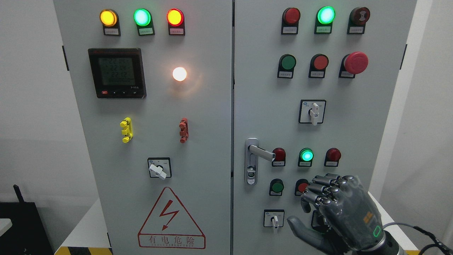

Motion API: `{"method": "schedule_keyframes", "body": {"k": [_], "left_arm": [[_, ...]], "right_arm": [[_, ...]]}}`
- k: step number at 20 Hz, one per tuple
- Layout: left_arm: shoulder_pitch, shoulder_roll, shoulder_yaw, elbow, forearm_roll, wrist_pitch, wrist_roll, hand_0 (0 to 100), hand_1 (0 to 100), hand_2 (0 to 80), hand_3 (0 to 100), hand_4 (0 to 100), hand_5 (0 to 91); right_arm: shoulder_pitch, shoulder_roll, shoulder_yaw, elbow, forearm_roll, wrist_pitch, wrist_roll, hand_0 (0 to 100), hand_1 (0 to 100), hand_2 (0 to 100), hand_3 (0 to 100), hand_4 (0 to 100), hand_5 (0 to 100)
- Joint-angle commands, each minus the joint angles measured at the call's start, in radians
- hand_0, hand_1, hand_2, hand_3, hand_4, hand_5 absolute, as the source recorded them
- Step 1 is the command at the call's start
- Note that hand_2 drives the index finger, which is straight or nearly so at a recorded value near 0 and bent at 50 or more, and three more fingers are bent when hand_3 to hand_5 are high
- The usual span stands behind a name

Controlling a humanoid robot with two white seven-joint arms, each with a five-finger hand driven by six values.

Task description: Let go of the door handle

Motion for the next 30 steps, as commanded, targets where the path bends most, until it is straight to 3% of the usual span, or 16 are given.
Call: {"method": "schedule_keyframes", "body": {"k": [1,4,5,11,15,19,22,27,30], "left_arm": [[-0.003,0.0,0.002,0.009,0.0,0.0,0.001,12,39,0.0,0,0,0.0],[-0.003,0.0,0.002,0.009,0.0,0.001,0.001,12,39,0.0,0,0,0.0],[-0.003,0.0,0.002,0.009,0.0,0.0,0.001,12,39,0.0,0,0,0.0],[-0.003,0.0,0.002,0.009,0.0,0.0,0.001,12,39,0.0,0,0,0.0],[-0.003,0.0,0.002,0.009,0.0,0.0,0.001,12,39,0.0,0,0,0.0],[-0.003,0.0,0.002,0.009,0.0,0.0,0.001,12,39,0.0,0,0,0.0],[-0.003,0.0,0.002,0.009,0.0,0.0,0.001,12,39,0.0,0,0,0.0],[-0.003,0.0,0.002,0.009,0.0,0.0,0.001,12,39,0.0,0,0,0.0],[-0.003,0.0,0.002,0.009,0.0,0.0,0.001,12,39,0.0,0,0,0.0]], "right_arm": [[-0.006,-0.194,0.097,-0.033,-0.069,0.008,-0.009,47,17,47,99,90,100],[-0.003,-0.26,0.152,-0.035,-0.157,0.009,-0.012,46,19,37,91,86,99],[-0.003,-0.282,0.165,-0.038,-0.194,0.008,-0.014,45,21,33,84,84,98],[-0.002,-0.362,0.174,-0.044,-0.363,0.009,-0.017,41,26,16,68,74,92],[-0.005,-0.392,0.174,-0.05,-0.47,0.059,-0.015,40,28,10,62,70,88],[-0.005,-0.395,0.2,-0.102,-0.475,0.104,-0.014,39,29,12,62,70,89],[-0.008,-0.431,0.209,-0.138,-0.475,0.142,-0.009,39,29,13,63,72,91],[-0.031,-0.434,0.211,-0.208,-0.481,0.274,0.003,39,28,15,65,74,94],[-0.055,-0.434,0.212,-0.228,-0.481,0.31,0.025,39,28,17,67,76,95]]}}
